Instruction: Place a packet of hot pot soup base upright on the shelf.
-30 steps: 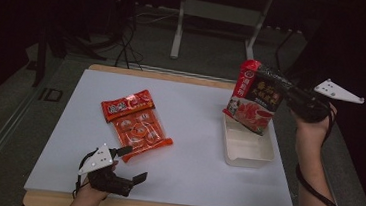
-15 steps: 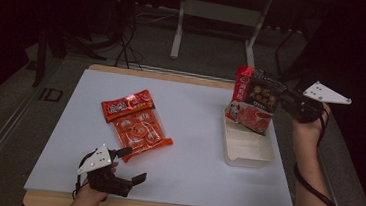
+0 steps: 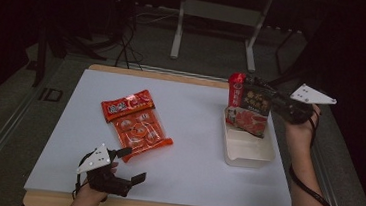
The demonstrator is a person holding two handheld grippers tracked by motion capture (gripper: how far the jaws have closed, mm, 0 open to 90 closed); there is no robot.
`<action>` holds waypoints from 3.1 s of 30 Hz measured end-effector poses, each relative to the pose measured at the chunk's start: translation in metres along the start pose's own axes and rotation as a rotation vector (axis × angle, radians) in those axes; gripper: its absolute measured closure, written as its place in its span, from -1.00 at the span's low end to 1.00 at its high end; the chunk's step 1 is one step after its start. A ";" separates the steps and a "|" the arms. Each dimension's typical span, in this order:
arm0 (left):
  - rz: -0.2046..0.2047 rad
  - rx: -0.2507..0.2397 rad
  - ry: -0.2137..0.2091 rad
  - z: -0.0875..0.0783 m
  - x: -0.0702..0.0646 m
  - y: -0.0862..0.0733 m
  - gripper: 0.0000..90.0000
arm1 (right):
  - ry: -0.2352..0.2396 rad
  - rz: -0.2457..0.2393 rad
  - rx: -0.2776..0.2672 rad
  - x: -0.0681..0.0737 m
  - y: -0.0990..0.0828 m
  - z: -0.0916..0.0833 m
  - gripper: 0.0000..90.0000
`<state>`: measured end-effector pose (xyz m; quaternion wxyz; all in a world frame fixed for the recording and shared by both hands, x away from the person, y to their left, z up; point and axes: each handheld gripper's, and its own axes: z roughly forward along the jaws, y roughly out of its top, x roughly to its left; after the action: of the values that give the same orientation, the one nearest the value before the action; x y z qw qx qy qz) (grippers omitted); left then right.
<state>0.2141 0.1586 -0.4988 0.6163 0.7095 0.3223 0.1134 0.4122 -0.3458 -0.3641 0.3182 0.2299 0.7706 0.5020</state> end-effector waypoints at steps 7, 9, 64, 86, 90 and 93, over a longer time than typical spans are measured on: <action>-0.010 0.000 0.000 0.001 0.001 -0.001 -0.95 | 0.085 0.076 -0.036 -0.003 -0.011 0.003 0.68; -0.009 0.001 -0.001 0.001 0.002 -0.002 -0.95 | 0.093 0.083 -0.036 -0.003 -0.011 0.004 0.67; 0.047 0.032 0.034 0.005 0.004 -0.003 -0.95 | -0.020 0.280 -0.026 0.029 0.001 -0.031 -0.54; -0.040 0.103 0.096 -0.003 0.014 0.008 -0.78 | 0.091 0.272 -0.112 0.093 0.012 -0.055 -0.69; -0.022 0.100 0.103 -0.003 0.017 0.010 -0.57 | 0.125 0.247 -0.098 0.107 0.006 -0.057 -0.69; 0.002 0.104 0.125 -0.005 0.019 0.012 -0.23 | 0.156 0.242 -0.100 0.118 0.000 -0.060 -0.69</action>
<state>0.2297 0.1732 -0.4911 0.5571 0.7324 0.3649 0.1414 0.2878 -0.3040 -0.3769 0.2056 0.2651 0.7337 0.5908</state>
